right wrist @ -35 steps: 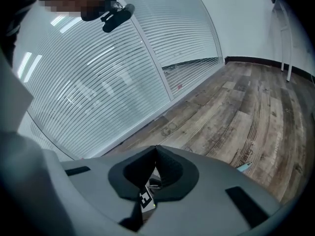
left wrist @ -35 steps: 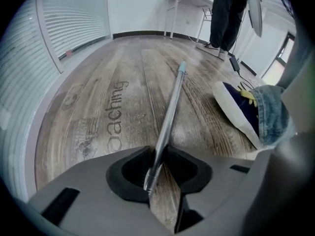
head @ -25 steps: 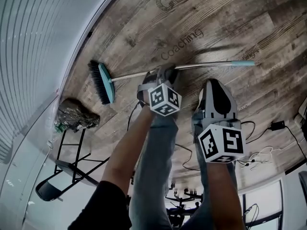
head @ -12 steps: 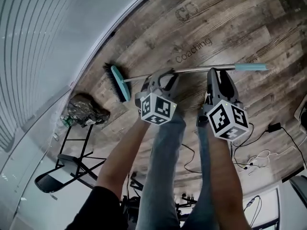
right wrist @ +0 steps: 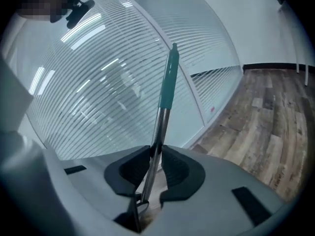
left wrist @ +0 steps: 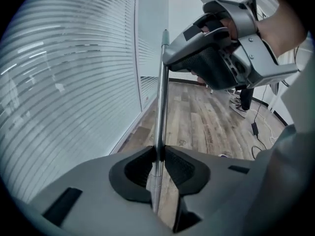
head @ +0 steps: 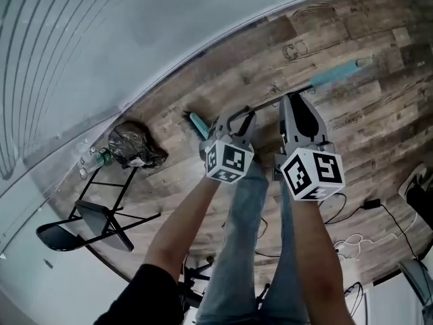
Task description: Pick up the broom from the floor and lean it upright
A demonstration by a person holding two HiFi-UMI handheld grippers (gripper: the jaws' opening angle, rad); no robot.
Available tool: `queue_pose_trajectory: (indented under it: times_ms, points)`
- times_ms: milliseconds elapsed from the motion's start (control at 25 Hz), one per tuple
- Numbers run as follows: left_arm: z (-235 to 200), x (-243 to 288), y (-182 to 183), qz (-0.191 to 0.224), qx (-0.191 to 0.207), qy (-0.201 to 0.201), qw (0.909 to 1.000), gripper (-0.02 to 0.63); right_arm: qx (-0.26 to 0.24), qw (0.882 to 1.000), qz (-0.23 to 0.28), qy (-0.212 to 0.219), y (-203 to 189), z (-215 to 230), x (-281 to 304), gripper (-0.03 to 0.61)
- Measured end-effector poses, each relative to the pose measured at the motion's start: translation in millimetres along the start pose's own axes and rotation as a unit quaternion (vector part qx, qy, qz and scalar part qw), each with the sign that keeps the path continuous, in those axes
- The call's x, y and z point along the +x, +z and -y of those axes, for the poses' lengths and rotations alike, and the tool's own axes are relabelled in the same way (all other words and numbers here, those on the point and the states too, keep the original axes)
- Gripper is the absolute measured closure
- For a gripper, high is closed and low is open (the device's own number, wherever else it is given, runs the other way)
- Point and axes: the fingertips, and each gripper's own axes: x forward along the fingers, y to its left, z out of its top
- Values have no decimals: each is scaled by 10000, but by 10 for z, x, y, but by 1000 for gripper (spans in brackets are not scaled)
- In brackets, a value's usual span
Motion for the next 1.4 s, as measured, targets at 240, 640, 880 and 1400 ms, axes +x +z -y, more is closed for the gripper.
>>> queue_pose_trajectory:
  times_ms: [240, 640, 880, 1400]
  points:
    - [-633, -587, 242, 302, -700, 515, 9958, 522, -922, 9907, -58, 1000, 471, -1150, 179, 509]
    - [-1386, -1390, 376, 707, -1734, 1410, 9721, 523, -2240, 9436, -452, 2397, 758, -2567, 199, 536]
    - [-1614, -1605, 327, 816, -2371, 1887, 9495, 524, -2537, 9227, -581, 2843, 935, -3023, 329, 563]
    - [-1986, -1820, 328, 970, -3619, 2725, 8862, 524, -2915, 8878, -1047, 3405, 691, -3551, 383, 463]
